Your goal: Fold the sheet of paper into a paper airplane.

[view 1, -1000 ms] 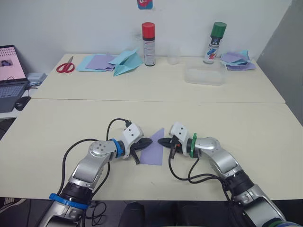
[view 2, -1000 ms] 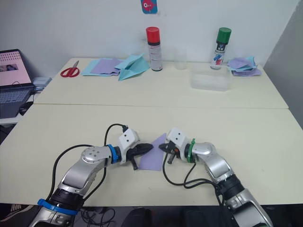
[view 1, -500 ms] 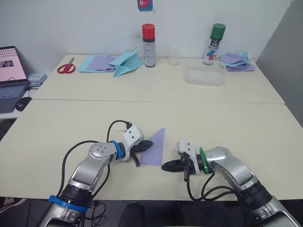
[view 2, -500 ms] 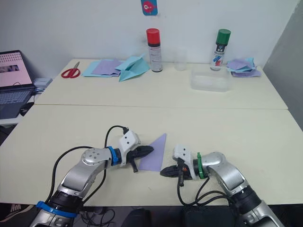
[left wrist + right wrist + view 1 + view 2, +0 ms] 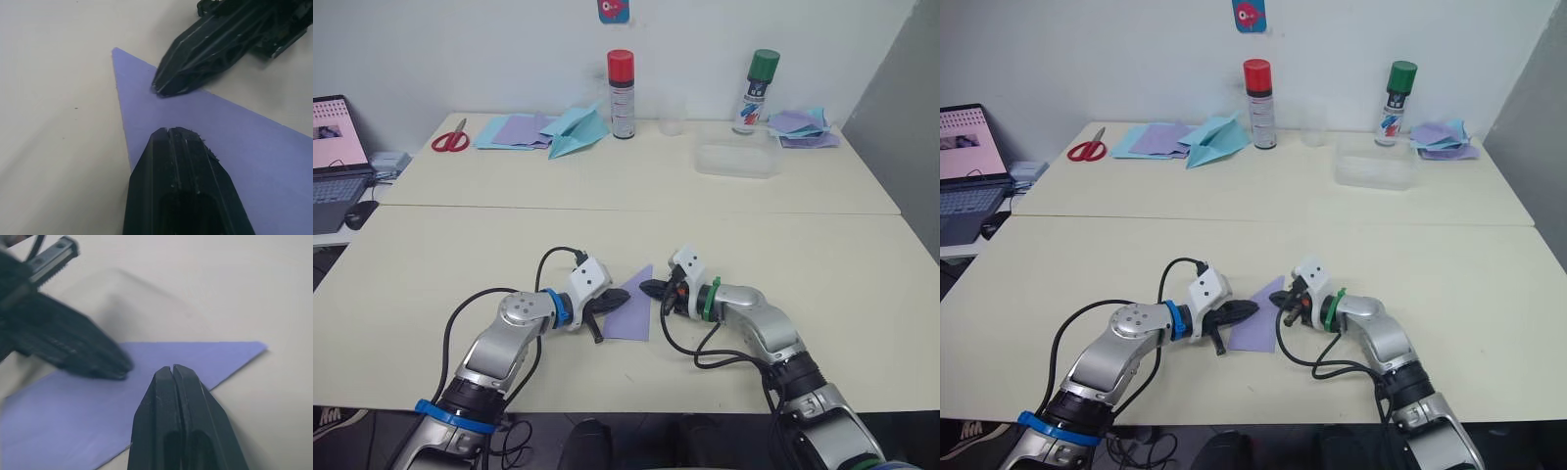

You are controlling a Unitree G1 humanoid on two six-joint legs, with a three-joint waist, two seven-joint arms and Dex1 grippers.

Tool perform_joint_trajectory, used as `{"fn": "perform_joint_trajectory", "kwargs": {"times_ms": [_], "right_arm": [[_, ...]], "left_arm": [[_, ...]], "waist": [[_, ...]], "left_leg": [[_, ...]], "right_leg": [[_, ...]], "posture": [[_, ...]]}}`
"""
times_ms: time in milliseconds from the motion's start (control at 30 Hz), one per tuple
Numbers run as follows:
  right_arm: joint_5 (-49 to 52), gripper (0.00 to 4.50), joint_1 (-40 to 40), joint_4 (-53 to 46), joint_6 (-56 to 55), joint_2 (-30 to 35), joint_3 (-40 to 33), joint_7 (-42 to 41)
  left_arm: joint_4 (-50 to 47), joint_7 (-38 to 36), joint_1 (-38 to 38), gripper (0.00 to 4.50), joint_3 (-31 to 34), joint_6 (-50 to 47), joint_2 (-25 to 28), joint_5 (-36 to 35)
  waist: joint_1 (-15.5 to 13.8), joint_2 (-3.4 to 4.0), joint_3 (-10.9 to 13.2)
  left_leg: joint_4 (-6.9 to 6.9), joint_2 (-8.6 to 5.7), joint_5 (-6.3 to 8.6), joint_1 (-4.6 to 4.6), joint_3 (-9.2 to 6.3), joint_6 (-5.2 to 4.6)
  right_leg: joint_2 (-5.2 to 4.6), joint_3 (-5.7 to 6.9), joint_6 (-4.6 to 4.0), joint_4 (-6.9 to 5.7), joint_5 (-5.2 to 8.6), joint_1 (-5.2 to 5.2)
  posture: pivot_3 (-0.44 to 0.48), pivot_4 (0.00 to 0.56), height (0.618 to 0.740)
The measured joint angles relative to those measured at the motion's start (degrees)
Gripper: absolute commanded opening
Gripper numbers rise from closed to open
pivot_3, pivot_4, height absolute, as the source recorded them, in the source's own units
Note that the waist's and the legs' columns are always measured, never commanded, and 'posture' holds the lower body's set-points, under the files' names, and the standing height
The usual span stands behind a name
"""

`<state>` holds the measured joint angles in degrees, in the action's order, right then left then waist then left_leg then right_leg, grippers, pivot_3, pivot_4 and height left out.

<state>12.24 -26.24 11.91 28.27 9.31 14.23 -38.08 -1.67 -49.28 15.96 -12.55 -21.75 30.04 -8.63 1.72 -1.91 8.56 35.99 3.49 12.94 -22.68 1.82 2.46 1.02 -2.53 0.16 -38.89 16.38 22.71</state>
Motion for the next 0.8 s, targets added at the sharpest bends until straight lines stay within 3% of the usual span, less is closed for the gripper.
{"fn": "perform_joint_trajectory", "kwargs": {"times_ms": [200, 467, 667, 800], "right_arm": [[-0.26, 0.04, -2.7, 4.72, -0.87, -1.63, -4.05, 8.17], [-0.64, 0.04, -3.37, 4.69, -1.23, -1.7, -4.55, 11.34], [7.52, 0.04, -1.72, -11.36, 17.86, 4.14, -6.83, 6.73], [15.45, 0.81, -1.23, -20.94, 34.73, 5.45, -7.96, 5.94]], "left_arm": [[-0.09, -0.19, -0.27, 0.0, -0.46, -0.01, 0.0, 0.0], [-0.09, -0.28, -0.07, 0.0, -0.49, -0.02, 0.0, -0.01], [-0.26, -1.24, -0.02, 0.0, -0.34, 0.0, 0.07, -0.12], [0.02, -1.37, 0.06, 0.0, -0.3, 0.17, 0.03, -0.12]], "waist": [[-0.09, 0.01, 0.0], [-0.13, 0.06, 0.04], [-0.12, 0.2, 0.13], [-0.14, 0.2, 0.12]], "left_leg": [[0.0, -0.01, 0.0, 0.35, 0.05, -0.01], [0.0, -0.02, -0.01, 0.29, 0.04, -0.01], [-0.01, 0.01, -0.01, -0.08, 0.02, -0.01], [-0.03, 0.05, -0.01, -0.09, -0.06, -0.01]], "right_leg": [[-0.1, 0.03, -0.04, 0.03, 0.01, -0.39], [-0.11, 0.04, -0.03, 0.04, 0.01, -0.38], [-0.09, 0.07, -0.02, 0.06, 0.01, -0.04], [-0.08, 0.16, -0.04, 0.06, 0.03, -0.04]], "posture": [[0.0, 0.15, 0.74], [0.0, 0.15, 0.74], [0.0, 0.15, 0.74], [0.0, 0.15, 0.74]]}}
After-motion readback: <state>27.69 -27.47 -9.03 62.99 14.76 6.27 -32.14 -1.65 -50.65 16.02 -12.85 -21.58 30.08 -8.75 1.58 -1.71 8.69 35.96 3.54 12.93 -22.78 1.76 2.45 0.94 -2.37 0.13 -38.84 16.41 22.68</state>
